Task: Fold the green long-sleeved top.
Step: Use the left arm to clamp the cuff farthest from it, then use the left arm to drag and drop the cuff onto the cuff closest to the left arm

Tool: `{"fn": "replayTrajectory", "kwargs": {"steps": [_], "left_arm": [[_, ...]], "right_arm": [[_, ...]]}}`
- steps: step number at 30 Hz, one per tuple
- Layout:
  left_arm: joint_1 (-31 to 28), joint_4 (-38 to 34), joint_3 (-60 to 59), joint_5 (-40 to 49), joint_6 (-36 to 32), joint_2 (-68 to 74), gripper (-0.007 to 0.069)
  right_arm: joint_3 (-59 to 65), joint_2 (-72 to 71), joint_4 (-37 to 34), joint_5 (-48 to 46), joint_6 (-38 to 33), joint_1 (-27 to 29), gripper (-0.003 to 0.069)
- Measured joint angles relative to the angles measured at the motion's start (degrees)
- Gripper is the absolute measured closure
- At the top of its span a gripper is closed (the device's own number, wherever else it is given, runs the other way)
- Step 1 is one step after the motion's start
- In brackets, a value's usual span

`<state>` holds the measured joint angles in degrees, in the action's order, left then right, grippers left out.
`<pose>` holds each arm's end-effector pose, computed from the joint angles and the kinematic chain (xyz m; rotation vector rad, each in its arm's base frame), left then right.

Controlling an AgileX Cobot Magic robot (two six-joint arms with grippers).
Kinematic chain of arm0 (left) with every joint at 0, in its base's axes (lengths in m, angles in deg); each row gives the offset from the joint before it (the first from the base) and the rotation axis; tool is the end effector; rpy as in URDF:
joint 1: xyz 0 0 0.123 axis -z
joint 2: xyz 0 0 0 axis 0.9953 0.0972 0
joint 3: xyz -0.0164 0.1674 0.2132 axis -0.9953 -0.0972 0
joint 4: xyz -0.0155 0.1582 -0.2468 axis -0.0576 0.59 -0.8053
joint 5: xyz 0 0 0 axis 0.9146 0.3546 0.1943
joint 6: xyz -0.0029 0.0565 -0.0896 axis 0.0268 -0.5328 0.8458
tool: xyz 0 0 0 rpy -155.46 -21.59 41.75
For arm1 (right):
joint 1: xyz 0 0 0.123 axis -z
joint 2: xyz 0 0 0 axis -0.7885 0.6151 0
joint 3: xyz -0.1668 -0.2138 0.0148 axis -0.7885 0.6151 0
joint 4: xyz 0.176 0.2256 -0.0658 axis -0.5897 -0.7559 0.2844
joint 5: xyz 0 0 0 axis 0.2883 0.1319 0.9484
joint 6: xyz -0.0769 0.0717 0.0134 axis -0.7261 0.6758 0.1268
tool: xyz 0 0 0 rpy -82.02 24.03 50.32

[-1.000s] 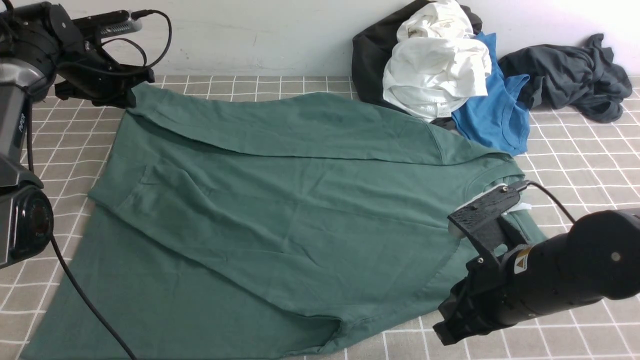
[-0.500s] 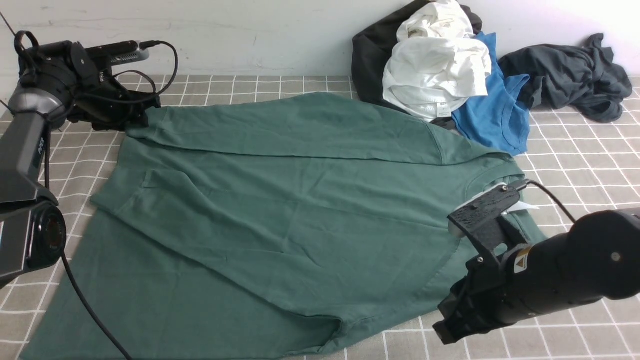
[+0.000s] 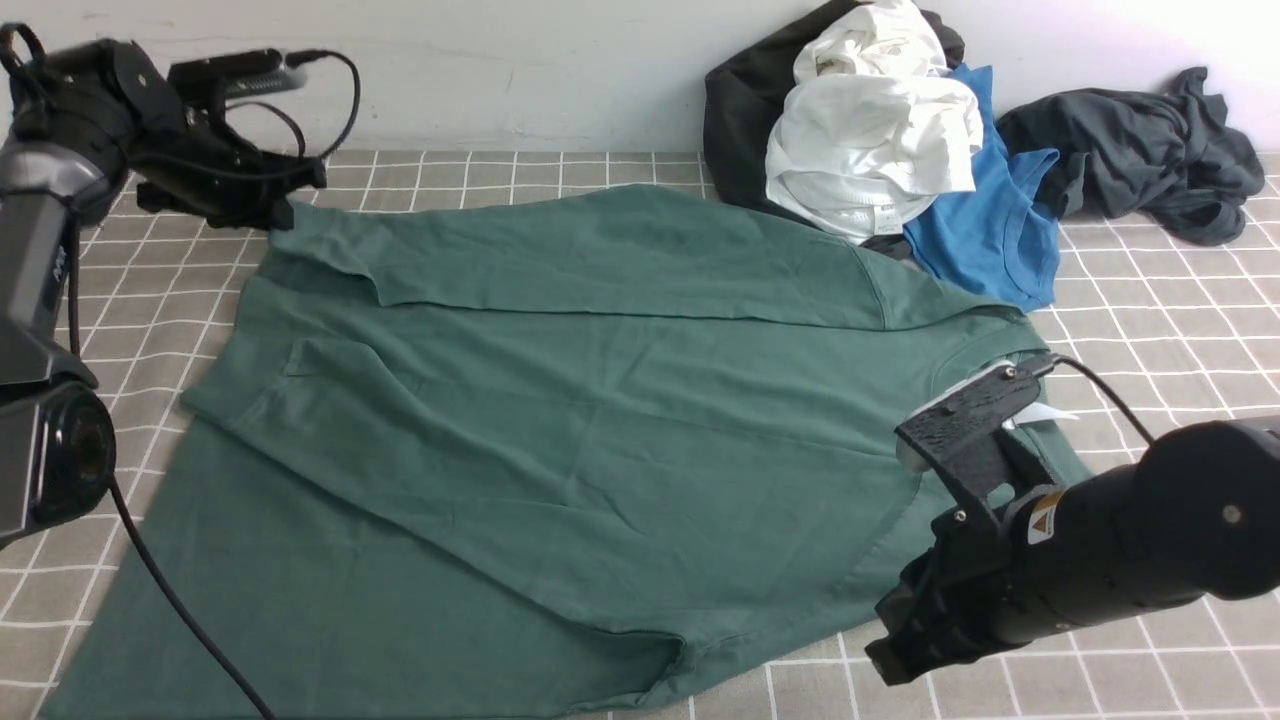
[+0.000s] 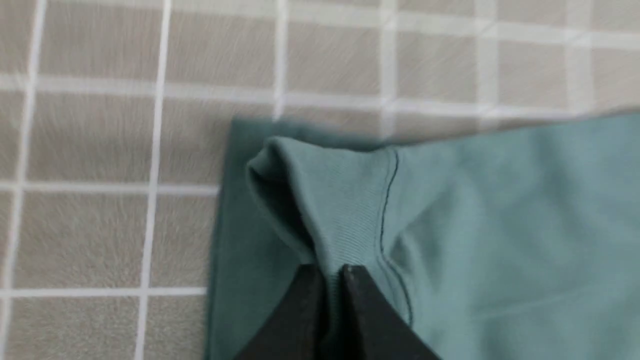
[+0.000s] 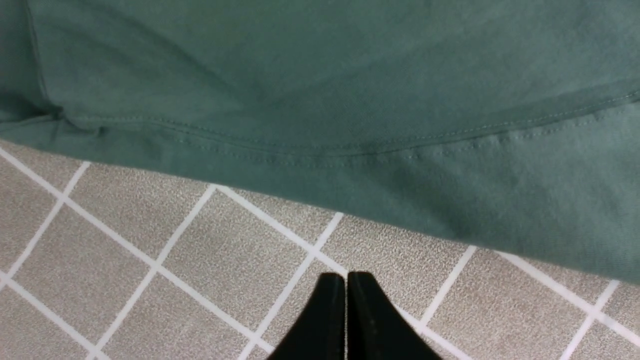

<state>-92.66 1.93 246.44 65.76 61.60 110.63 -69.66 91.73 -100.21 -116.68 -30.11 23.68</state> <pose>0.6071 0.0599 0.1921 -0.1093 2.4329 -0.2758 0.2603 0.1594 0.1290 -0.8686 2.6132 0.3204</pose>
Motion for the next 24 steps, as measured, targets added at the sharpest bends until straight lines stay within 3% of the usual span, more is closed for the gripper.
{"fn": "replayTrajectory", "kwargs": {"steps": [8,19,24], "left_arm": [[0.06,-0.33,-1.77,9.55,4.71,-9.57,0.0609],[2.55,6.50,-43.92,9.44,5.05,-26.02,0.0609],[2.49,10.34,-47.88,9.20,5.28,-27.15,0.0594]], "right_arm": [[0.00,-0.47,2.02,0.06,0.00,0.00,0.0661],[0.00,-8.96,3.41,-2.62,0.00,0.00,0.0659],[0.00,-9.65,3.41,-2.62,0.00,0.00,0.0659]]}}
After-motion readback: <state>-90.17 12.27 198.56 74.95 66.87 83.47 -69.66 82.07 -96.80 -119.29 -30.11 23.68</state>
